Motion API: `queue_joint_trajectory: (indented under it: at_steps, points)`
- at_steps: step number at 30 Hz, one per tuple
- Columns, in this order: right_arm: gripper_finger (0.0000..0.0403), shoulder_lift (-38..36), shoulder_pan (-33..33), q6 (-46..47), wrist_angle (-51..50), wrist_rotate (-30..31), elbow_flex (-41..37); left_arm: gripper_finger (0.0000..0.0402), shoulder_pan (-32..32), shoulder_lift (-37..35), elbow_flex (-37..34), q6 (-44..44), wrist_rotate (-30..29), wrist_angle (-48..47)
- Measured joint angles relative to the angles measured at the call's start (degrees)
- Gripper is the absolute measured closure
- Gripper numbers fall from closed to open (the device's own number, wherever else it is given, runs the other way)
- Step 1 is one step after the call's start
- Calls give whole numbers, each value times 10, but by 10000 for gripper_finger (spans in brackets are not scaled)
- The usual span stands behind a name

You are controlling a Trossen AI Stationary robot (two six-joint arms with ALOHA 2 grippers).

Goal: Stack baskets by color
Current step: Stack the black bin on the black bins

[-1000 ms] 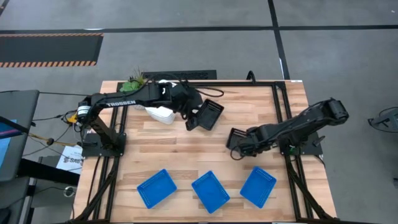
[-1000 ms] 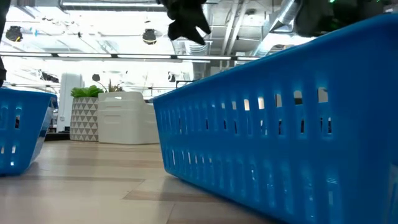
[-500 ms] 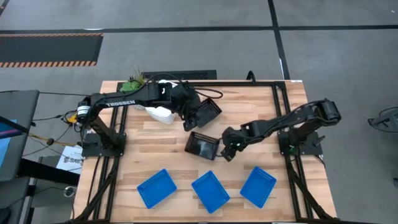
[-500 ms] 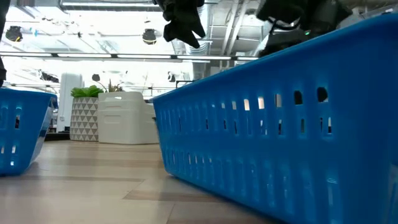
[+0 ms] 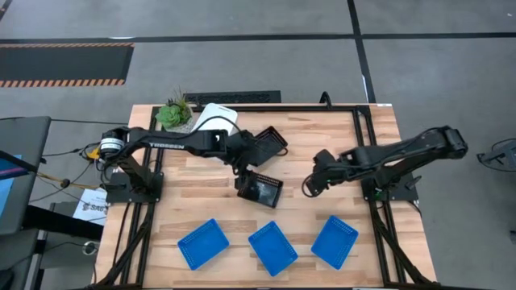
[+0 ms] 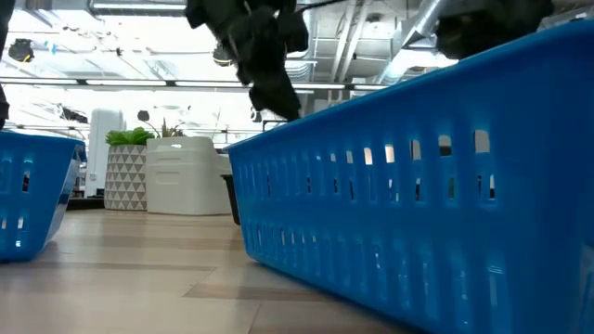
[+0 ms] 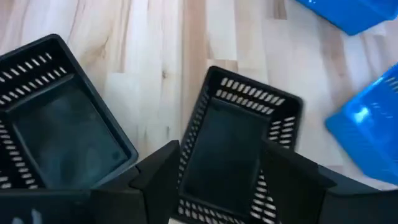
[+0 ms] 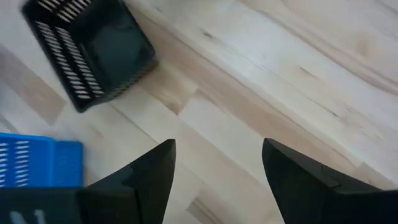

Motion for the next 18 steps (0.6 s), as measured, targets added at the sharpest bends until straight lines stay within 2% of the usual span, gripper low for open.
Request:
queue_joint_trajectory:
  at_steps: [9, 18]
  points:
    - [138, -19, 8, 4, 0, 18, 0, 194, -1, 0, -86, 47, 17, 67]
    - [138, 2, 8, 0, 4, 18, 0, 194, 0, 31, -106, 75, -11, 94]
